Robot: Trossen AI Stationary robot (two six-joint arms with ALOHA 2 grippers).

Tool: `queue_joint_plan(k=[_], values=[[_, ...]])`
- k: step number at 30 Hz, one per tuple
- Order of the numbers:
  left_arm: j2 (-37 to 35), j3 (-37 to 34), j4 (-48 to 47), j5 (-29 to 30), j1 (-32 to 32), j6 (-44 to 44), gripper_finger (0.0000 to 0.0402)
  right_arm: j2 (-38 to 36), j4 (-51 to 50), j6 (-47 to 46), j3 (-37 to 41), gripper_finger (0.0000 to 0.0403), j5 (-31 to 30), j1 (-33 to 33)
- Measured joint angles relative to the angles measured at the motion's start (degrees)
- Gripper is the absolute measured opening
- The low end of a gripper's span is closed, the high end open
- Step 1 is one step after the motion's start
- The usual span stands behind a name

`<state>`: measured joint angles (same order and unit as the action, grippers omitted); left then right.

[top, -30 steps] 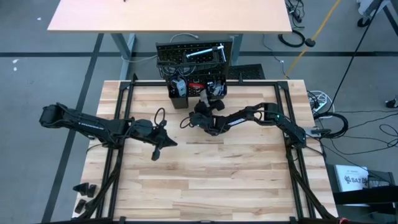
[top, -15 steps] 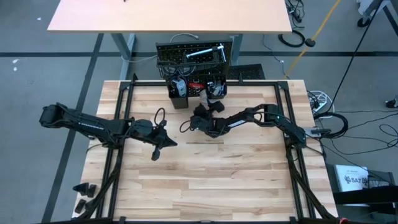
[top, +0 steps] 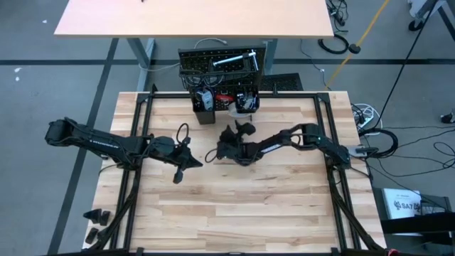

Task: Hang tools onto peg board
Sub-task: Hang the white tape on the peg board

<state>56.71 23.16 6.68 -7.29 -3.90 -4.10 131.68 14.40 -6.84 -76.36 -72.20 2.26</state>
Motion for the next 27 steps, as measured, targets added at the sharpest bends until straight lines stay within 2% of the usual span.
queue_joint_plan(k=[5, 8, 10, 14, 19, 21, 23, 25, 27], values=[[0.01, 0.0, -0.2, 0.0, 0.0, 0.0, 0.0, -0.45, -1.32, 3.53, 0.0, 0.0208, -2.11, -4.66], [0.02, 0.0, -0.22, 0.0, 0.0, 0.0, 0.0, -2.18, -6.58, 4.3, 0.02, 0.0208, -1.37, -8.01], [0.02, 0.0, -0.35, 0.0, 0.0, 0.0, 0.0, -4.13, -12.28, 1.41, 0.02, 0.0208, -0.98, -10.55], [0.02, 0.0, -0.37, 0.0, 0.0, 0.02, 0.0, -10.38, -29.69, -11.96, 0.02, 0.0208, 1.15, -15.7], [0.02, -0.02, -0.35, 0.0, 0.0, 0.04, 0.0, -21.13, -57.9, -39.53, 0.11, 0.0198, 7.4, -19.54], [0.0, -0.02, -0.33, 0.0, 0.0, 0.04, 0.0, -25.25, -68.21, -48.88, 1.81, 0.0178, 8.11, -20.54], [0.02, 0.0, -0.17, 0.0, 0.0, 0.04, 0.0, -29.66, -74.85, -56.29, 5.91, 0.0142, 8.38, -21.31], [0.01, -0.01, -0.19, 0.0, 0.0, 0.02, 0.0, -35.43, -75.92, -62.43, 12.74, 0.0091, 9.66, -21.45], [0.02, 0.0, -0.19, 0.0, 0.0, 0.02, 0.0, -42.19, -70.9, -64.3, 21.46, 0.0033, 10.85, -20.54]])
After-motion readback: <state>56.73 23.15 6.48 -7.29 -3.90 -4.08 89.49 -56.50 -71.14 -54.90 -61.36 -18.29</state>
